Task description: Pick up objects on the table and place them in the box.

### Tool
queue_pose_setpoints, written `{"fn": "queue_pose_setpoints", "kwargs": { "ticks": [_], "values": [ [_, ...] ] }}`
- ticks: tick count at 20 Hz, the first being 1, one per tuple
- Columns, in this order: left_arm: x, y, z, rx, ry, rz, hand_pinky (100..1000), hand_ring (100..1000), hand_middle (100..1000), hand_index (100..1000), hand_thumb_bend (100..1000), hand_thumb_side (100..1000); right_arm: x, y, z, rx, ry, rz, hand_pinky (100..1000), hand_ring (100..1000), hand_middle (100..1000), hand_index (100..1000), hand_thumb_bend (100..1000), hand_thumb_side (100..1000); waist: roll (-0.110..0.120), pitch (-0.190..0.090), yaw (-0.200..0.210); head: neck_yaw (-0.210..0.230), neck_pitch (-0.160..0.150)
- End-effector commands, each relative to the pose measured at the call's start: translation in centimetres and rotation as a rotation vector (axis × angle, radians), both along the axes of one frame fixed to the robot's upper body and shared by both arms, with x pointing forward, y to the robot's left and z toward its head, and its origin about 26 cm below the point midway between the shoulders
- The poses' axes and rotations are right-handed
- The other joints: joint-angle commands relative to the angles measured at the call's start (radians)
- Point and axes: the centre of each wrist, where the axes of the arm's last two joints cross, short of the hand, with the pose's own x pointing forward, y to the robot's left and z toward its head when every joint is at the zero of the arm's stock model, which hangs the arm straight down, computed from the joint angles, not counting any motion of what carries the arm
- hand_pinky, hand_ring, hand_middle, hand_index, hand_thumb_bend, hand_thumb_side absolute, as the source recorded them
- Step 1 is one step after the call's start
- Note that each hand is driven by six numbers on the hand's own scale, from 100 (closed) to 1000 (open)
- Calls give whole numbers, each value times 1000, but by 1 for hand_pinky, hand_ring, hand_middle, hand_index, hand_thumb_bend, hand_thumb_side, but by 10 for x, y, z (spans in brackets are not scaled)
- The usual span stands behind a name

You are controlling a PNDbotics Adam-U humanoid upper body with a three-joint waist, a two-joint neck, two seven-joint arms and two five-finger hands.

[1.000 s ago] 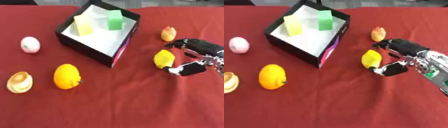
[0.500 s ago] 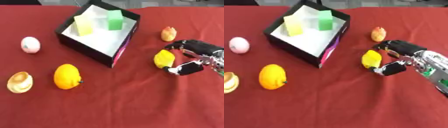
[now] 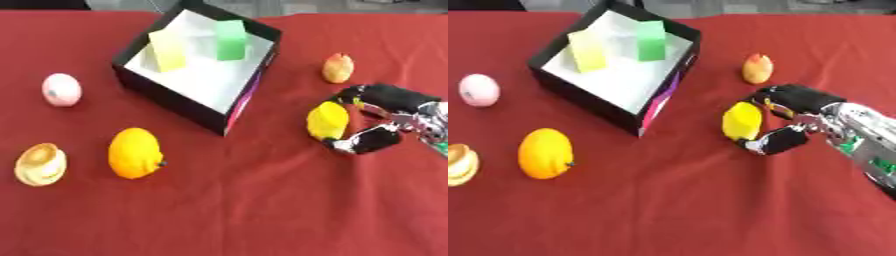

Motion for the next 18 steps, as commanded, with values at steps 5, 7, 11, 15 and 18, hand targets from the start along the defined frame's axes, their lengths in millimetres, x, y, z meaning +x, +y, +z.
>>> {"fn": "queue_pose_setpoints", "kwargs": {
  "ticks": [5, 7, 11, 15, 18],
  "values": [
    [0, 3, 10, 28, -24, -9, 705, 774, 741, 771, 282, 616, 1, -1, 14, 19, -34, 9, 890, 800, 635, 815, 453, 562, 1, -11, 0, -3, -7],
    [0, 3, 10, 30, -24, -8, 705, 774, 741, 772, 282, 616, -3, 2, 19, 46, -53, 25, 885, 789, 619, 802, 454, 535, 0, -12, -1, -1, -7],
    [0, 3, 10, 34, -23, -10, 706, 773, 741, 772, 280, 617, -11, 10, 30, 93, -80, 58, 866, 754, 598, 787, 457, 495, -2, -15, -2, 1, -8],
    [0, 3, 10, 37, -21, -12, 706, 773, 741, 772, 279, 618, -16, 15, 38, 132, -83, 67, 832, 717, 590, 775, 434, 473, -3, -17, -3, 2, -9],
    [-1, 3, 10, 39, -21, -12, 706, 773, 741, 772, 279, 618, -18, 14, 44, 161, -90, 59, 822, 703, 579, 767, 357, 443, -3, -18, -4, 4, -11]
  ]
}}
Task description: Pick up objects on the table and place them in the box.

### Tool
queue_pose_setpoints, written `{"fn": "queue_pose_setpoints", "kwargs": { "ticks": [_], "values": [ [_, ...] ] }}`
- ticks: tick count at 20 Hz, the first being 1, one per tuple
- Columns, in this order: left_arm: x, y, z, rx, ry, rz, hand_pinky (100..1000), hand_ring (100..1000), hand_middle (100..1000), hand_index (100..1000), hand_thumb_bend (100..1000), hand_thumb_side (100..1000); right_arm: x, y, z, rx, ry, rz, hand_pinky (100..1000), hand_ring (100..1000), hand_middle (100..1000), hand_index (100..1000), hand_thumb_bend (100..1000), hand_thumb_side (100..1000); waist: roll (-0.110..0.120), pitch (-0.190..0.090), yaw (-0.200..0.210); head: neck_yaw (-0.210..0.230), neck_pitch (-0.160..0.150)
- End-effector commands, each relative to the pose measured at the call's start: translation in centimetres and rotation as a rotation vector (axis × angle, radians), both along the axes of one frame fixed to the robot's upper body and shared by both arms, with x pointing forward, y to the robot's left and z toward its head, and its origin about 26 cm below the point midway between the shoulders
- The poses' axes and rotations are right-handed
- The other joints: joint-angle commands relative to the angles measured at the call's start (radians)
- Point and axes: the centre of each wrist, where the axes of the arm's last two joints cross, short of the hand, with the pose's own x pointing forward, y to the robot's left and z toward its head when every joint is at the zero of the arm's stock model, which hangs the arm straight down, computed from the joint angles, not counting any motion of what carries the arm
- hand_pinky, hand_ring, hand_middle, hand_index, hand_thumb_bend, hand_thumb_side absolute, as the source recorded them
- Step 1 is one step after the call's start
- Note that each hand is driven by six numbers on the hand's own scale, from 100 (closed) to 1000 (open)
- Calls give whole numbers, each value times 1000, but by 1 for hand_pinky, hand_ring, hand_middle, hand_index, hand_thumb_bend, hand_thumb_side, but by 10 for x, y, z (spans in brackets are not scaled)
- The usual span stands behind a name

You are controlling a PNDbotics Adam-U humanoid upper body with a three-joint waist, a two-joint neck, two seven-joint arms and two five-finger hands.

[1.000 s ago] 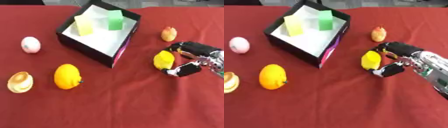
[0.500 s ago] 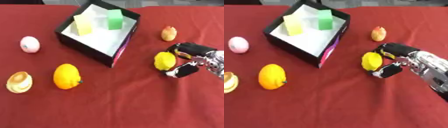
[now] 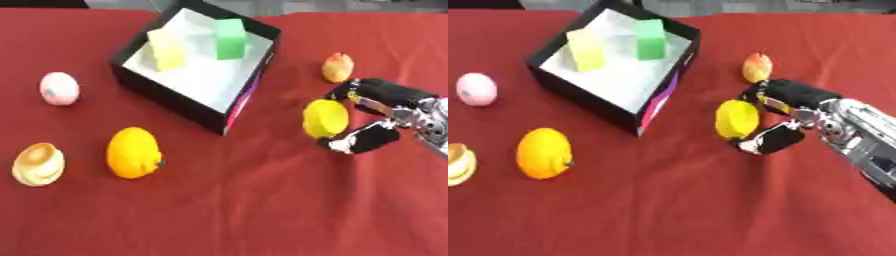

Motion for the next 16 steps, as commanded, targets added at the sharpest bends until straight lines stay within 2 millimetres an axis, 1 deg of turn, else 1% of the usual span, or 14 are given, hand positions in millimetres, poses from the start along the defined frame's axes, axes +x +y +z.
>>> {"fn": "queue_pose_setpoints", "kwargs": {
  "ticks": [1, 4, 5, 6, 7, 9, 11, 13, 14, 16],
  "values": [
    [-1, 4, 11, 34, -26, 2, 706, 773, 741, 772, 279, 618, -5, -4, 21, 5, -40, -12, 819, 698, 575, 764, 334, 428, 1, -21, -1, 4, -12],
    [-1, 5, 10, 34, -25, 3, 706, 772, 741, 772, 278, 618, -7, -3, 29, 62, -59, -9, 805, 673, 554, 749, 239, 358, 1, -22, -2, 7, -14],
    [-1, 5, 11, 33, -26, 4, 706, 772, 741, 772, 278, 618, -8, -2, 31, 81, -64, -7, 805, 673, 554, 749, 239, 358, 1, -22, -1, 7, -15],
    [-1, 4, 11, 33, -27, 4, 706, 772, 740, 771, 277, 618, -9, -1, 35, 100, -71, -3, 795, 654, 539, 736, 183, 314, 1, -22, -1, 7, -15],
    [-1, 4, 11, 33, -28, 4, 706, 772, 740, 771, 277, 618, -9, 1, 40, 119, -81, 5, 792, 648, 534, 732, 156, 293, 0, -22, 0, 6, -17],
    [-1, 4, 11, 33, -29, 3, 706, 772, 739, 771, 277, 618, -10, 5, 55, 155, -108, 33, 788, 640, 527, 726, 121, 264, -1, -24, 3, 3, -18],
    [-1, 3, 11, 34, -31, 2, 706, 771, 740, 770, 275, 617, -7, 14, 76, 183, -146, 76, 787, 635, 523, 722, 102, 237, -2, -27, 8, -5, -17],
    [-1, 2, 12, 35, -36, -1, 705, 771, 742, 771, 276, 614, 1, 25, 97, 203, -177, 128, 783, 629, 517, 715, 102, 225, -4, -32, 14, -16, -16],
    [-1, 1, 13, 34, -42, -2, 706, 771, 744, 771, 278, 611, 7, 31, 108, 212, -192, 152, 783, 630, 518, 715, 116, 221, -4, -34, 19, -21, -15],
    [-2, -1, 16, 28, -62, -1, 705, 770, 744, 771, 279, 605, 25, 43, 124, 224, -213, 195, 784, 628, 516, 712, 115, 216, -5, -36, 28, -30, -14]
  ]
}}
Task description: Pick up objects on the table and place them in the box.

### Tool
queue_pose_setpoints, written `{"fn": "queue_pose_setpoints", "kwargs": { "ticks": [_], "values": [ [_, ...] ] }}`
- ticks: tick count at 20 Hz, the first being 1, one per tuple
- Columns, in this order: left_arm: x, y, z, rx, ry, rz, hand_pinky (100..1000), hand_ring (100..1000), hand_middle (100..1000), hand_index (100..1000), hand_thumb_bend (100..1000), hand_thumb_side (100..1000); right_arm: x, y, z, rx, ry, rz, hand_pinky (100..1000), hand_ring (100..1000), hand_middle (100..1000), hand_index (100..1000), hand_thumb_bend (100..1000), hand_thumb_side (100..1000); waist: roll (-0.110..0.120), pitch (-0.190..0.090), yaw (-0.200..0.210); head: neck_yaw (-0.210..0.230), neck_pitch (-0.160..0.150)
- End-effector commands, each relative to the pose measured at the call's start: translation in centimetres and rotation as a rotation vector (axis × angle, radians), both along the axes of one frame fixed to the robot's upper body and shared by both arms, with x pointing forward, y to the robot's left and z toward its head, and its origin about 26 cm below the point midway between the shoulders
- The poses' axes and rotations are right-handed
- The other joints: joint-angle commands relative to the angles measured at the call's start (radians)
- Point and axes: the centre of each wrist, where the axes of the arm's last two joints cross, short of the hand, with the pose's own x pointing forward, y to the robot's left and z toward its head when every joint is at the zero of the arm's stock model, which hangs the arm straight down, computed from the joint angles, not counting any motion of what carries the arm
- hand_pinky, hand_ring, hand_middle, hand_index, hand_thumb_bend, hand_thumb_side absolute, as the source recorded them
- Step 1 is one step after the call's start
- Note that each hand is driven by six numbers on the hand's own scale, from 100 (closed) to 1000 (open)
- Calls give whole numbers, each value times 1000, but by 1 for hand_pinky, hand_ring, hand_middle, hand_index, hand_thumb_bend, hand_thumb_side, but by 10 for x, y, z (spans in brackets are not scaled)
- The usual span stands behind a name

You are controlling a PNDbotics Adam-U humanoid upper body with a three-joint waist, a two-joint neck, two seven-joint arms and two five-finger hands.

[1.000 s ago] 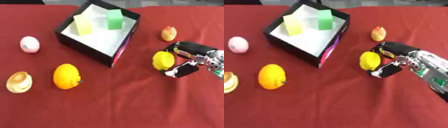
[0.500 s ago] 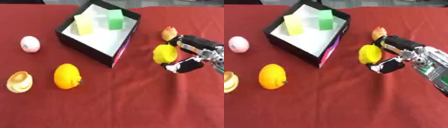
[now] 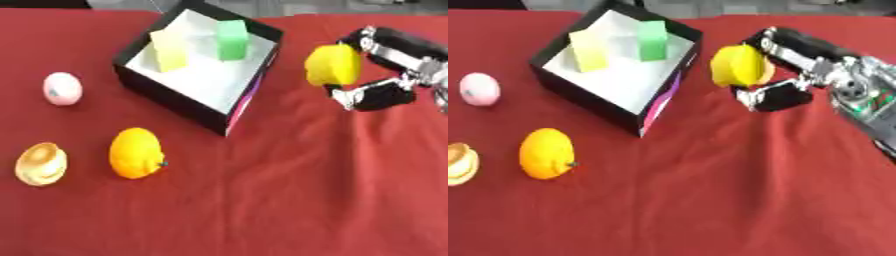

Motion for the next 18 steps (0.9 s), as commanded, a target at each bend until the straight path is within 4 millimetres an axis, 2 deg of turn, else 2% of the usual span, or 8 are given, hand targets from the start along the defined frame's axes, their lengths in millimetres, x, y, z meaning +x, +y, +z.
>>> {"fn": "queue_pose_setpoints", "kwargs": {
  "ticks": [1, 5, 11, 15, 18],
  "values": [
    [-2, -1, 15, 19, -65, 4, 705, 770, 746, 771, 281, 599, 22, 9, 18, 5, -10, 36, 784, 630, 518, 713, 129, 219, 2, -26, 8, -16, -10],
    [-7, -8, 30, 14, -161, 22, 706, 768, 748, 771, 291, 568, 65, 27, 34, -7, -96, 57, 779, 642, 527, 717, 222, 256, 2, -23, 28, -30, -2],
    [-17, -22, 51, -9, -300, 17, 711, 768, 748, 769, 322, 533, 121, 47, 23, -50, -131, 53, 787, 653, 538, 727, 233, 276, 2, -13, 56, -60, -2],
    [-19, -26, 54, -15, -323, 3, 711, 769, 746, 767, 323, 531, 138, 55, 5, -117, -114, 62, 796, 682, 565, 751, 330, 384, -1, -10, 64, -69, -6],
    [-19, -26, 54, -13, -319, 2, 710, 769, 746, 766, 319, 534, 142, 54, -7, -196, -95, 69, 819, 737, 620, 802, 447, 505, -4, -10, 65, -65, -6]
  ]
}}
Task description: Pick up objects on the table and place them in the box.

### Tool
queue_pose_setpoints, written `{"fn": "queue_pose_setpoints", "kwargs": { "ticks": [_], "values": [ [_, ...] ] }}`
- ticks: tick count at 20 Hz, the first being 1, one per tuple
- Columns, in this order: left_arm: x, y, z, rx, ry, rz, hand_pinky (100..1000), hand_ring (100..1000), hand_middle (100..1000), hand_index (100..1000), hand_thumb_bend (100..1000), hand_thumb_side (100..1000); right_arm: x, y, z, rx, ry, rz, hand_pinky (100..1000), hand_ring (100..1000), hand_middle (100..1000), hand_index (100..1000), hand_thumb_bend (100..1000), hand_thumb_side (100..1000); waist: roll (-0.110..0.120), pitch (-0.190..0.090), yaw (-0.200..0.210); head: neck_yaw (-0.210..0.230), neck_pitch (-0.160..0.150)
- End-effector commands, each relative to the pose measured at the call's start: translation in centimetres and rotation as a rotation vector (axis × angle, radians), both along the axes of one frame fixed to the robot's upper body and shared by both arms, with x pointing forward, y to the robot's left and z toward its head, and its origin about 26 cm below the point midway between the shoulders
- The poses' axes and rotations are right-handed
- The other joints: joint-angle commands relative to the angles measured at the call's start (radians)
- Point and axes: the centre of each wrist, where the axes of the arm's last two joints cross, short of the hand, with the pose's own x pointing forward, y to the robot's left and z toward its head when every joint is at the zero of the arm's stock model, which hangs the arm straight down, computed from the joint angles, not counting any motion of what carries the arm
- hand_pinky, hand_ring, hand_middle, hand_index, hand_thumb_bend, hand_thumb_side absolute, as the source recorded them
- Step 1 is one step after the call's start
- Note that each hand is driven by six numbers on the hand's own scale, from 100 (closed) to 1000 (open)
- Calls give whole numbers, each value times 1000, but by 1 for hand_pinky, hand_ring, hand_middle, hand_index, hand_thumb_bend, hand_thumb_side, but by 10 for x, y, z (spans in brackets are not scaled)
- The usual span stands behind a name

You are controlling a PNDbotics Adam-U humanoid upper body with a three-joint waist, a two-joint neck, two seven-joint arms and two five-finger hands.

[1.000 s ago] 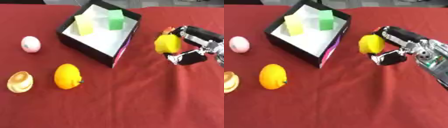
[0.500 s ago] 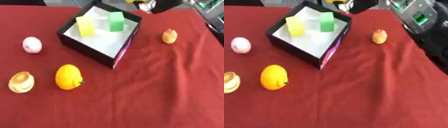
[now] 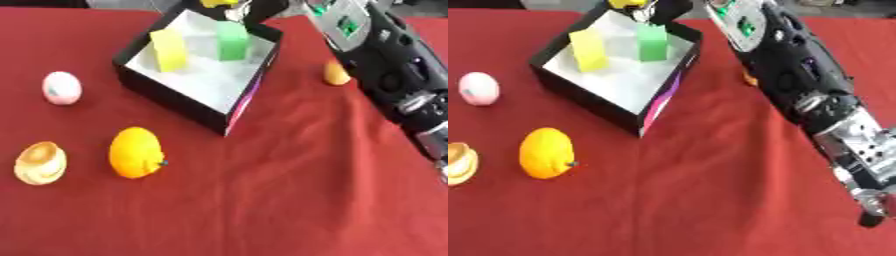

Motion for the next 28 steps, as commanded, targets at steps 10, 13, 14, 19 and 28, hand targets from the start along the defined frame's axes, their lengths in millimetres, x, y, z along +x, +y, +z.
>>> {"fn": "queue_pose_setpoints", "kwargs": {
  "ticks": [10, 13, 14, 19, 28],
  "values": [
    [0, 0, 6, 20, 5, -21, 709, 768, 745, 765, 316, 540, -2, -11, 14, -156, -57, -19, 978, 882, 798, 974, 444, 663, 4, -18, -7, 11, -5],
    [0, 2, 5, 22, 10, -17, 708, 769, 745, 765, 316, 540, -8, -19, 21, -82, -42, -6, 964, 857, 786, 965, 456, 407, 3, -21, -13, 18, -3],
    [0, 2, 4, 22, 12, -13, 708, 768, 745, 764, 315, 541, -12, -25, 26, -52, -35, -1, 963, 855, 786, 962, 413, 330, 3, -22, -16, 22, -1],
    [0, 8, 1, 29, 32, 13, 707, 767, 741, 763, 311, 544, -44, -80, 52, 47, 6, -42, 960, 869, 805, 936, 377, 282, -5, -27, -35, 47, 9],
    [0, 15, -3, 43, 63, 37, 705, 767, 738, 761, 308, 547, -96, -163, 51, 15, 30, -206, 934, 891, 839, 930, 459, 479, -9, -26, -58, 60, 3]
  ]
}}
